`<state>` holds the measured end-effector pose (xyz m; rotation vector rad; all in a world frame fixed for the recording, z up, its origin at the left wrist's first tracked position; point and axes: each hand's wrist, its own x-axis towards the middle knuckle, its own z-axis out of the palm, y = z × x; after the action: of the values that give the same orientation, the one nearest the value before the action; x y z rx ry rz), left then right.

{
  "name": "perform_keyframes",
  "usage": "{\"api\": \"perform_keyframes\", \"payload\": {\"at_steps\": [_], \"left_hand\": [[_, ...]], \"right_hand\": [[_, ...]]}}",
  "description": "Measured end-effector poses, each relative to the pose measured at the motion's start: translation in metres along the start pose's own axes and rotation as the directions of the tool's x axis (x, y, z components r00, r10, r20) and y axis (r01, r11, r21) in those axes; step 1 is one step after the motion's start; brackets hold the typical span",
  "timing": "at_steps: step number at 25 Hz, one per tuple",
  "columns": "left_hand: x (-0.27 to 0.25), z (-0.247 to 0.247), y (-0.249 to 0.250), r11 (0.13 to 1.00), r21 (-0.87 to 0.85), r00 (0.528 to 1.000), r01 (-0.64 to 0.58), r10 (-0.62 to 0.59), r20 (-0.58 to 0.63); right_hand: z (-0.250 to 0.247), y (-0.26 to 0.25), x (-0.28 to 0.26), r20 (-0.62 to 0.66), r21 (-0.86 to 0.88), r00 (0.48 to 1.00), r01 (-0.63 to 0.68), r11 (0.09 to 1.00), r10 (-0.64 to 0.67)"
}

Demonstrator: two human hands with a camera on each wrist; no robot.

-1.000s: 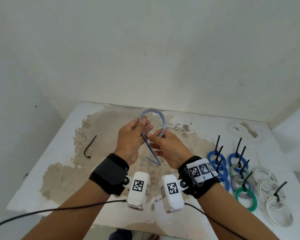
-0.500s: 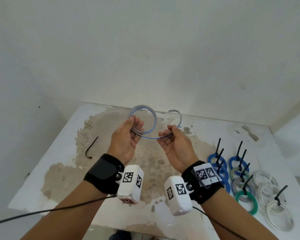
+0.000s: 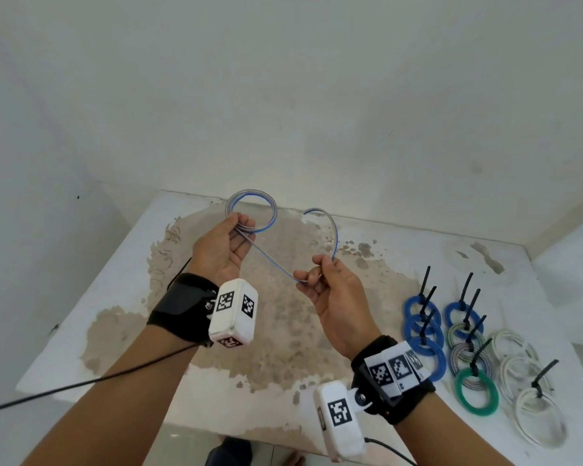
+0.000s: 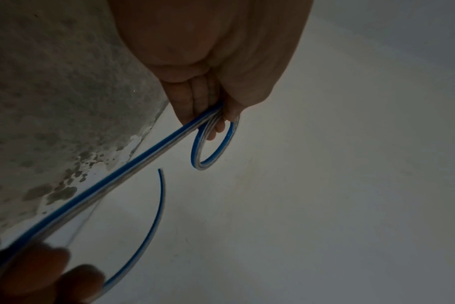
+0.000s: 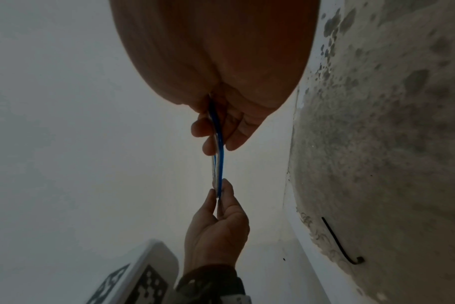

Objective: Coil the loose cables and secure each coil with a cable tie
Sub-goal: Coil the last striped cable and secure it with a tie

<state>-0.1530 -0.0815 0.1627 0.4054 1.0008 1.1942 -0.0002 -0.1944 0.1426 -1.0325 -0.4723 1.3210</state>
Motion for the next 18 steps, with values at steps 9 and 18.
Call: {"api": "perform_keyframes", "payload": {"at_steps": [9, 18], "left_hand": [[-0.032, -0.017, 0.004, 0.907, 0.421, 0.934, 0.017, -0.165, 0.316], [-0.042, -0.009, 0.010, 0.709, 0.698, 0.856, -0.099, -0.297, 0.423]], "right_hand": [[-0.021, -0.059, 0.031, 0.038, -0.280, 0.999, 0.012, 0.960, -0.002], [-0.010, -0.081, 0.030, 0.294, -0.642, 0.931, 0.023, 0.767, 0.218]]}}
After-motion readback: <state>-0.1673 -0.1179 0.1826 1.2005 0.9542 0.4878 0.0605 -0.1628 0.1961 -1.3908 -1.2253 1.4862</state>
